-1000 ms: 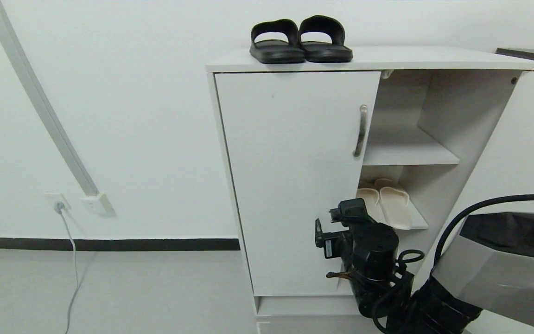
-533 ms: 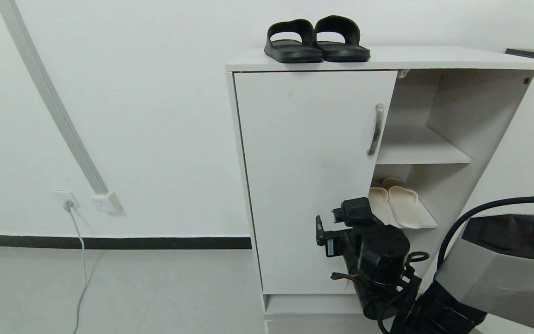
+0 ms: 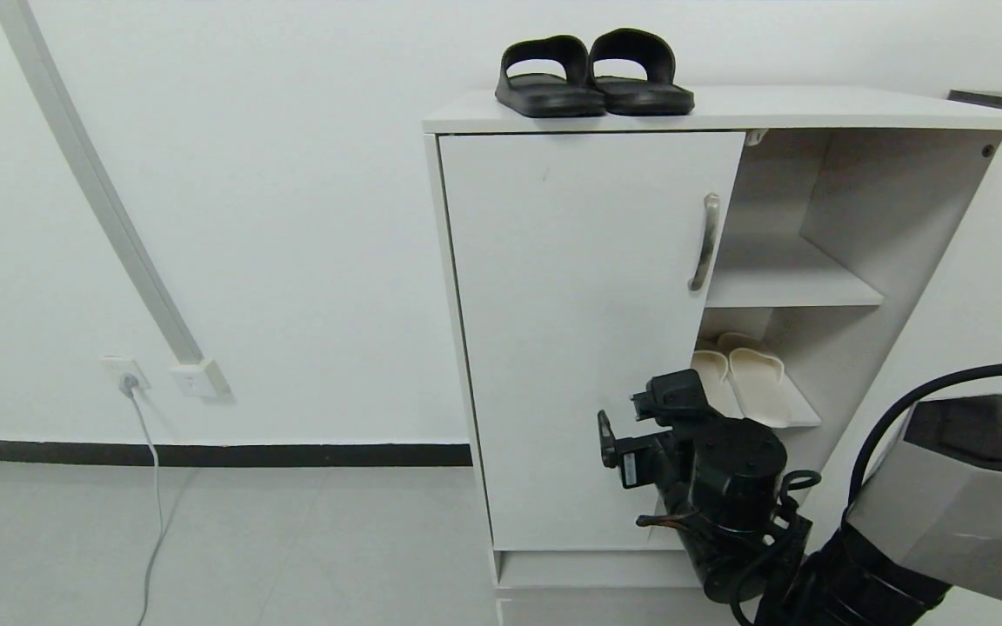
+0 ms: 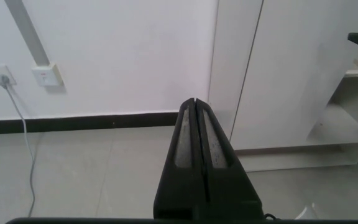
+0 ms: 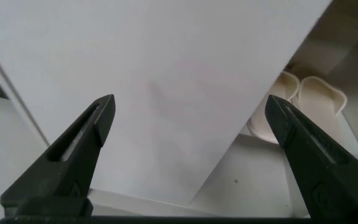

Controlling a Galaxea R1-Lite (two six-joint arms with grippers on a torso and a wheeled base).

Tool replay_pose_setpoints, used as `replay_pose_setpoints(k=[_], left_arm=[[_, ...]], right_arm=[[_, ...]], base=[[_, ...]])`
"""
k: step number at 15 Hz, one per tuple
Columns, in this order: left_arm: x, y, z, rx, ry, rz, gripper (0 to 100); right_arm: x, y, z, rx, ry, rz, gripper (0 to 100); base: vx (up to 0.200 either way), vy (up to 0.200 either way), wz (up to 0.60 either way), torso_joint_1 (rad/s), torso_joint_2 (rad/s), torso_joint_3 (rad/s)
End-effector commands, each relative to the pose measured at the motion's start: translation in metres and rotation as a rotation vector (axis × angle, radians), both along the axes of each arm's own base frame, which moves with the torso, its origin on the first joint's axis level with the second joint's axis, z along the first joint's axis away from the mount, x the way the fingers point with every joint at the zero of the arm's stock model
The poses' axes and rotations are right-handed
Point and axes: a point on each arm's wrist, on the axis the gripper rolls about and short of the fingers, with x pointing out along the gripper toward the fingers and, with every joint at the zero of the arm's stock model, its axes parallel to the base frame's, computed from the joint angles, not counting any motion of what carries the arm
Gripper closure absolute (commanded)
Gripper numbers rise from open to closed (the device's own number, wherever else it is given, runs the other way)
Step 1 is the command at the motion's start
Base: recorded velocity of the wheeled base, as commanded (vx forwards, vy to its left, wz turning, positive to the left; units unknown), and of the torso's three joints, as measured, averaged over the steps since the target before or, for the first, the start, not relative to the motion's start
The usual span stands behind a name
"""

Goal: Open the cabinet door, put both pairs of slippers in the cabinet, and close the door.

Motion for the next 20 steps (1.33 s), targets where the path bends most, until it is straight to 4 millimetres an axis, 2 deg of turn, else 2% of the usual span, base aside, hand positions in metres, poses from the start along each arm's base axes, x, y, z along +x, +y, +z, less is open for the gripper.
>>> replay_pose_setpoints(k=[1,4,7,12,20], left_arm=[[0.0001,0.0000,0.0000,0.000,0.001,0.001,100],[0.0001,0.0000,0.0000,0.000,0.001,0.001,100],[0.0001,0.0000,0.0000,0.000,0.001,0.001,100],[0.0001,0.0000,0.0000,0.000,0.001,0.001,100],[0.0001,0.0000,0.0000,0.000,0.001,0.001,100]], right_arm=[[-0.0004,0.0004,0.0015,0.004,-0.004,0.001,0],[-0.0010,0.0006,0.0021,0.008,-0.009,0.003,0],[-0.0013,0.0010,0.0023,0.009,-0.011,0.004,0],[-0.0022,0.0001,0.0008,0.004,-0.005,0.004,0],[-0.0030,0.0009,0.0008,0.004,-0.005,0.007,0]], base=[[0.000,0.000,0.00,0.000,0.00,0.000],[0.000,0.000,0.00,-0.001,-0.05,-0.058],[0.000,0.000,0.00,0.007,-0.23,-0.334],[0.000,0.000,0.00,0.063,-0.49,-0.365],[0.000,0.000,0.00,0.142,-0.47,-0.337]])
